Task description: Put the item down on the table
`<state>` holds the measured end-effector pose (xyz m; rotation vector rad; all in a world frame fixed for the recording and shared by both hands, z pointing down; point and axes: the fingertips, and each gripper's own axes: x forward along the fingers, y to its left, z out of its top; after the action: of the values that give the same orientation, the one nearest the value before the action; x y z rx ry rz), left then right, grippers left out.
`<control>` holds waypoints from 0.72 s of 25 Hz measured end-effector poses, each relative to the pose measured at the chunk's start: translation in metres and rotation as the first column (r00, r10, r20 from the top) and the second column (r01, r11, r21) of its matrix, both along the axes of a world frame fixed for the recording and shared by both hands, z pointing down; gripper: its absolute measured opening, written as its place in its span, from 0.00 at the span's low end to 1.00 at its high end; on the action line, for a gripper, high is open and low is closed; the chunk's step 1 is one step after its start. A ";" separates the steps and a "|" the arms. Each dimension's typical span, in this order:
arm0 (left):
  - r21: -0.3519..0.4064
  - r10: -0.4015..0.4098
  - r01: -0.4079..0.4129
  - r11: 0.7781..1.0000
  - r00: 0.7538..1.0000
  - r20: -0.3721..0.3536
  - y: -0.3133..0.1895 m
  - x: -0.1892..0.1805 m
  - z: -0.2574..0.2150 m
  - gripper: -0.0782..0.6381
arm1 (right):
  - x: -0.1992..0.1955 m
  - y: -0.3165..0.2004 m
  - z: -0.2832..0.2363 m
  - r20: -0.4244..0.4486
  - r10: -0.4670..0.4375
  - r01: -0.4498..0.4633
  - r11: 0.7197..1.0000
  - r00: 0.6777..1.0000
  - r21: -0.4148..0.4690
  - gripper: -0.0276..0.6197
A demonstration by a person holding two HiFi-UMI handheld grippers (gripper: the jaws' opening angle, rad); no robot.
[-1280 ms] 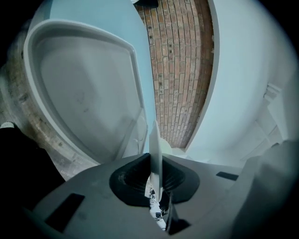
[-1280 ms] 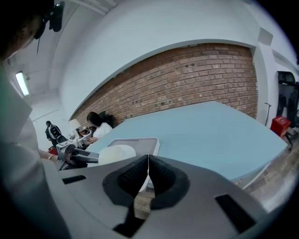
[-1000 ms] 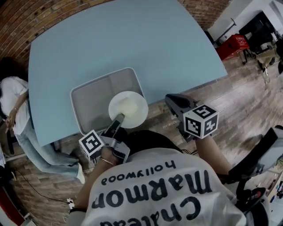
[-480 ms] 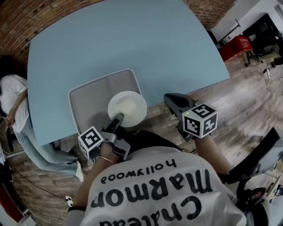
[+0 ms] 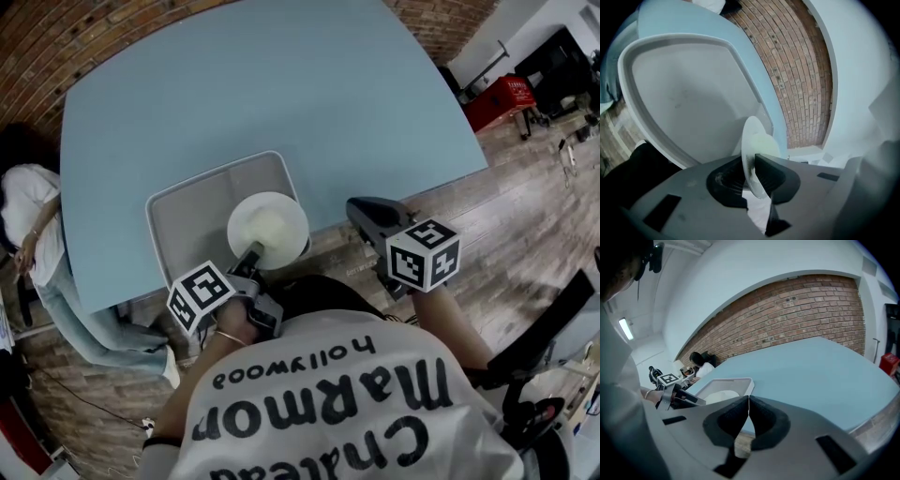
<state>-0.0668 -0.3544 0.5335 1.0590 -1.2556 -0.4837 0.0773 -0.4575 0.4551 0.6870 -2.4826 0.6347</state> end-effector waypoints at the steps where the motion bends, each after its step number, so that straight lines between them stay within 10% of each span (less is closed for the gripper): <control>1: -0.006 0.010 -0.009 1.000 1.000 0.015 0.000 0.000 0.000 0.15 | 0.001 0.001 0.000 0.000 0.000 0.000 1.000 1.000 0.000 0.06; 10: -0.017 0.096 -0.095 0.995 0.972 0.212 -0.004 -0.008 -0.001 0.17 | 0.007 0.003 0.001 0.004 0.018 -0.018 1.000 1.000 -0.004 0.06; 18: -0.065 0.207 -0.198 0.978 0.885 0.417 -0.012 -0.009 -0.001 0.24 | 0.009 0.001 0.003 0.004 0.020 -0.020 1.000 1.000 -0.007 0.06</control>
<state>-0.0757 -0.3661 0.5321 1.3068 -1.5015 -0.0767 0.0865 -0.4566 0.4582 0.7091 -2.4794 0.6527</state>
